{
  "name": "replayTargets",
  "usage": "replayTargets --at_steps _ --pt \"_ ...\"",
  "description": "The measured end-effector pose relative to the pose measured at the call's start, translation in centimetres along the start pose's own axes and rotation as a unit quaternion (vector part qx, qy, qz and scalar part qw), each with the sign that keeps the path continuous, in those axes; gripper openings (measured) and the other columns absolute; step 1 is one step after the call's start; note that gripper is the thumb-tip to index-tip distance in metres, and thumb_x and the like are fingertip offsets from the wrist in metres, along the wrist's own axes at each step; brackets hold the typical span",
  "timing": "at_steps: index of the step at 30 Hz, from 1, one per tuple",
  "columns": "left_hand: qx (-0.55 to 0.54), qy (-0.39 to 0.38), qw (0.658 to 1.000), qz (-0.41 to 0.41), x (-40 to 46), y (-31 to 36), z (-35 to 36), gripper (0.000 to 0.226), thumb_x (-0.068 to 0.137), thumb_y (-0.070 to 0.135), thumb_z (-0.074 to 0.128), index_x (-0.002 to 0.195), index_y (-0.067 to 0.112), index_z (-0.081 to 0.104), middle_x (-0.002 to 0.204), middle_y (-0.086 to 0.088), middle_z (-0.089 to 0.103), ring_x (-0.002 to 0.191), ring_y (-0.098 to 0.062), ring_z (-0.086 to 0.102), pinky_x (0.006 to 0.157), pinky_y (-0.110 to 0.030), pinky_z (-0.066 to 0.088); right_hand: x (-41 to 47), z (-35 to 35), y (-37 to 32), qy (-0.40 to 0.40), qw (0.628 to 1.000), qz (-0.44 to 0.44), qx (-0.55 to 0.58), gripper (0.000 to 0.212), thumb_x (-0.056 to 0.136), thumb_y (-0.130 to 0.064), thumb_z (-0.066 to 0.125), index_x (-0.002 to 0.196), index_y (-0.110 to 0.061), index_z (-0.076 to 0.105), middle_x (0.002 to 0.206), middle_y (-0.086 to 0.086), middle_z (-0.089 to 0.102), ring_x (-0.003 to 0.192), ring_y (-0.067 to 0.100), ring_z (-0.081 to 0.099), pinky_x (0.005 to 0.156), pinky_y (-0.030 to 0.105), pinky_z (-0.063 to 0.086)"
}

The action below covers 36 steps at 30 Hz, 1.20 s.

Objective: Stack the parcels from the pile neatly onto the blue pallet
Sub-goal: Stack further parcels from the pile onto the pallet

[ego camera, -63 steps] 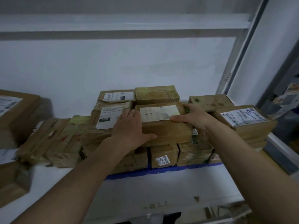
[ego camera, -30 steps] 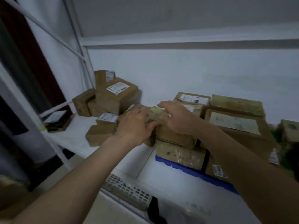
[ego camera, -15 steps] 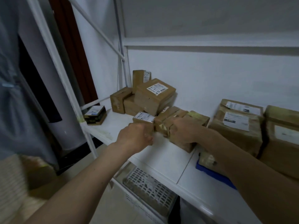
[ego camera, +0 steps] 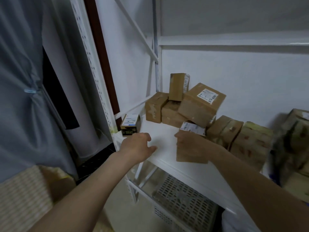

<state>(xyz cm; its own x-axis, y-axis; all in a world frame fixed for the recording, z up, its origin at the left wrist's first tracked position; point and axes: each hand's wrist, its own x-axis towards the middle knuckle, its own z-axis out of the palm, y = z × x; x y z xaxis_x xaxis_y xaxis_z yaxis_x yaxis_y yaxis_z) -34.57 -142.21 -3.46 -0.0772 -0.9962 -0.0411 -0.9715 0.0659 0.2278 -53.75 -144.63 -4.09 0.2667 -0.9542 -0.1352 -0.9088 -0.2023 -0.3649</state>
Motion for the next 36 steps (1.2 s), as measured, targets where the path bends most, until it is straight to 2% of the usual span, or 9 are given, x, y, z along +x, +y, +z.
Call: replayTargets --at_steps 7,11,17,21,26,29,32,34,36 --pt "-0.007 -0.035 0.999 0.014 3.9 -5.3 0.9 0.051 0.091 0.053 0.051 0.134 0.026 0.049 0.138 0.000 0.048 0.122 -0.020 0.048 0.094 -0.032 0.044 5.3 3.1 -2.8 -0.014 0.999 0.025 0.018 0.044 0.098 -0.014 0.039 0.142 -0.011 0.035 0.141 0.013 0.044 0.128 0.029 0.044 0.101 0.034 0.037" --pt "-0.020 -0.049 0.999 0.014 6.8 -7.5 2.0 0.052 0.091 0.053 0.052 0.135 0.025 0.048 0.139 0.000 0.047 0.122 -0.020 0.048 0.093 -0.032 0.044 9.9 4.7 -2.7 -0.028 0.999 0.043 0.013 0.048 0.100 -0.016 0.038 0.147 -0.011 0.027 0.155 0.005 0.026 0.140 0.021 0.027 0.114 0.030 0.022" --pt "-0.053 -0.058 0.997 0.016 13.1 -9.9 2.6 0.061 0.090 0.050 0.055 0.141 0.020 0.042 0.140 -0.002 0.047 0.124 -0.020 0.047 0.096 -0.033 0.044 17.0 5.5 -2.5 -0.024 0.998 0.061 0.023 0.054 0.101 -0.022 0.036 0.150 -0.012 0.017 0.156 0.006 0.021 0.141 0.023 0.025 0.111 0.028 0.023" --pt "-0.067 -0.051 0.996 0.007 19.2 -10.5 2.3 0.071 0.087 0.053 0.057 0.146 0.020 0.032 0.142 -0.003 0.045 0.124 -0.023 0.048 0.097 -0.036 0.045 22.1 4.7 -2.0 0.001 0.995 0.077 0.067 0.046 0.099 -0.023 0.041 0.142 -0.009 0.032 0.143 0.009 0.040 0.126 0.024 0.043 0.101 0.030 0.036" --pt "-0.161 -0.037 0.986 0.012 27.1 -10.6 2.6 0.060 0.087 0.053 0.058 0.135 0.021 0.043 0.136 -0.002 0.052 0.120 -0.022 0.050 0.094 -0.033 0.042 28.4 2.7 -1.0 0.048 0.981 0.095 0.164 0.038 0.093 -0.011 0.048 0.131 -0.004 0.047 0.126 0.016 0.055 0.116 0.031 0.053 0.096 0.035 0.045" --pt "-0.203 -0.048 0.978 0.005 30.9 -10.7 3.2 0.076 0.087 0.057 0.055 0.148 0.019 0.028 0.149 -0.004 0.039 0.133 -0.023 0.040 0.104 -0.033 0.036 31.6 1.5 -0.5 0.086 0.959 0.124 0.240 0.033 0.093 -0.007 0.046 0.126 -0.003 0.049 0.123 0.015 0.056 0.114 0.030 0.053 0.090 0.028 0.043" --pt "-0.256 -0.068 0.964 -0.010 34.4 -10.9 3.8 0.088 0.087 0.059 0.054 0.153 0.016 0.016 0.154 -0.006 0.031 0.138 -0.024 0.034 0.112 -0.037 0.031 34.3 1.0 -0.4 0.111 0.946 0.143 0.269 0.031 0.095 -0.006 0.046 0.125 -0.005 0.048 0.125 0.011 0.054 0.114 0.027 0.051 0.093 0.027 0.042" --pt "-0.290 -0.078 0.954 -0.014 36.5 -11.0 4.3 0.084 0.087 0.057 0.054 0.152 0.015 0.019 0.152 -0.005 0.035 0.135 -0.023 0.038 0.108 -0.032 0.033 35.7 0.7 -0.4 0.117 0.938 0.153 0.288 0.030 0.095 -0.007 0.046 0.125 -0.007 0.047 0.124 0.011 0.055 0.112 0.026 0.052 0.095 0.031 0.044" --pt "-0.319 -0.078 0.944 -0.013 38.4 -10.8 4.6 0.072 0.088 0.055 0.055 0.144 0.016 0.033 0.143 -0.003 0.047 0.119 -0.018 0.050 0.092 -0.025 0.038 37.0 0.3 -0.2 0.117 0.931 0.166 0.303 0.031 0.095 -0.009 0.045 0.126 -0.006 0.045 0.124 0.012 0.054 0.111 0.026 0.052 0.097 0.035 0.044"
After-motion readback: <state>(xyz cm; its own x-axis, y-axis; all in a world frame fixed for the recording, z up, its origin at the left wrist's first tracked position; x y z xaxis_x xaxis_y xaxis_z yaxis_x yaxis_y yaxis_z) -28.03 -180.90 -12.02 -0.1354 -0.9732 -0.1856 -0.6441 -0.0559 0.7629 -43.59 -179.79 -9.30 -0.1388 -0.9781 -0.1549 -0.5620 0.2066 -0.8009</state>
